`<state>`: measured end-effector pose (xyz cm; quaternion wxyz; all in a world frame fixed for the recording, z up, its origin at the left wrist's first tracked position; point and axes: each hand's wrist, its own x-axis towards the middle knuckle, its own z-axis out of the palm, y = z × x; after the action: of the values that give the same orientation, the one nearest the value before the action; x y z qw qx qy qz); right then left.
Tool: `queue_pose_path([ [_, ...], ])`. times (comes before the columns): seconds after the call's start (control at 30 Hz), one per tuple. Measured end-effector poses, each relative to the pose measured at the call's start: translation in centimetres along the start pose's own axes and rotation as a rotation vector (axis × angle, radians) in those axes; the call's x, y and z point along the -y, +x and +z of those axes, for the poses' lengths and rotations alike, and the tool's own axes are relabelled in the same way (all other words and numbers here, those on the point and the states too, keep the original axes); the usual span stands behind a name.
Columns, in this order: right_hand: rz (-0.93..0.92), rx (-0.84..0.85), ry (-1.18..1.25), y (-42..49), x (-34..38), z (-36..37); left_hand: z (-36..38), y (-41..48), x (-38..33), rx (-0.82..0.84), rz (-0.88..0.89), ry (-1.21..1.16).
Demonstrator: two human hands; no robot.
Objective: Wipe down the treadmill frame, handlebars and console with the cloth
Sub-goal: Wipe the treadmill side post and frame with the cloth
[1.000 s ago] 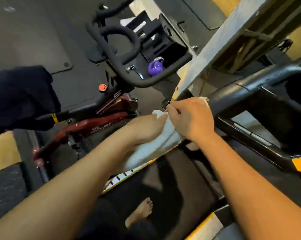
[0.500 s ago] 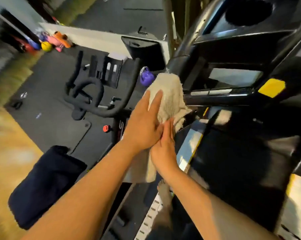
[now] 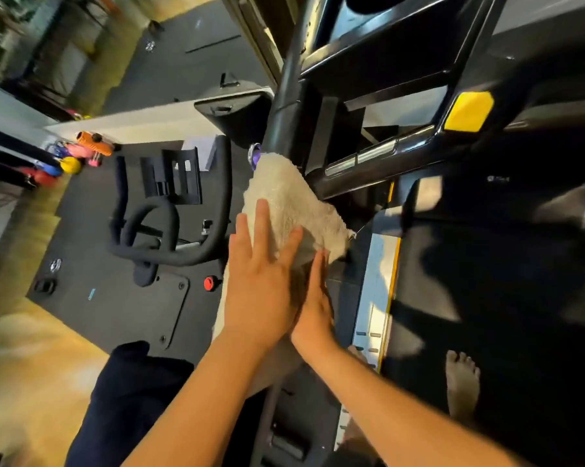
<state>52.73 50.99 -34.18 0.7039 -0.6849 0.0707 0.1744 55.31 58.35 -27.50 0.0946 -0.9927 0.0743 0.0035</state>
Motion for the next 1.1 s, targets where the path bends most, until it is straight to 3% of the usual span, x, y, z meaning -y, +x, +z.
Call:
queue_pose_path([
  [0.17, 0.131, -0.053, 0.058, 6.2, 0.5, -1.3, -0.2, 0.6, -1.0, -0.033, 0.0, 0.06],
  [0.3, 0.102, -0.078, 0.051, 2.2, -1.4, 1.1, 0.0, -5.1, -0.7, -0.062, -0.004, -0.095],
  [0.43, 0.127, 0.039, -0.034, -2.0, -2.4, 2.7, 0.0, -7.5, -0.1, -0.042, -0.077, -0.182],
  [0.6, 0.042, -0.106, -0.169, 5.3, -0.7, 0.4, -0.8, -1.9, -0.8, -0.006, 0.026, -0.009],
  [0.7, 0.142, -0.038, -0.057, 7.7, 0.2, -1.6, -0.8, -0.2, -1.9, 0.09, 0.074, 0.127],
  [0.77, 0.096, 0.047, -0.254, 6.1, -0.7, -1.3, -0.4, -1.4, -2.1, 0.08, 0.036, 0.149],
  [0.9, -0.014, 0.171, -0.465, 0.1, -1.8, 0.9, 0.0, -5.9, -1.2, 0.028, -0.061, -0.041],
  [1.1, -0.287, 0.094, -0.612, 1.3, 1.7, -1.6, -1.1, -5.7, 0.1, 0.028, -0.185, -0.409],
])
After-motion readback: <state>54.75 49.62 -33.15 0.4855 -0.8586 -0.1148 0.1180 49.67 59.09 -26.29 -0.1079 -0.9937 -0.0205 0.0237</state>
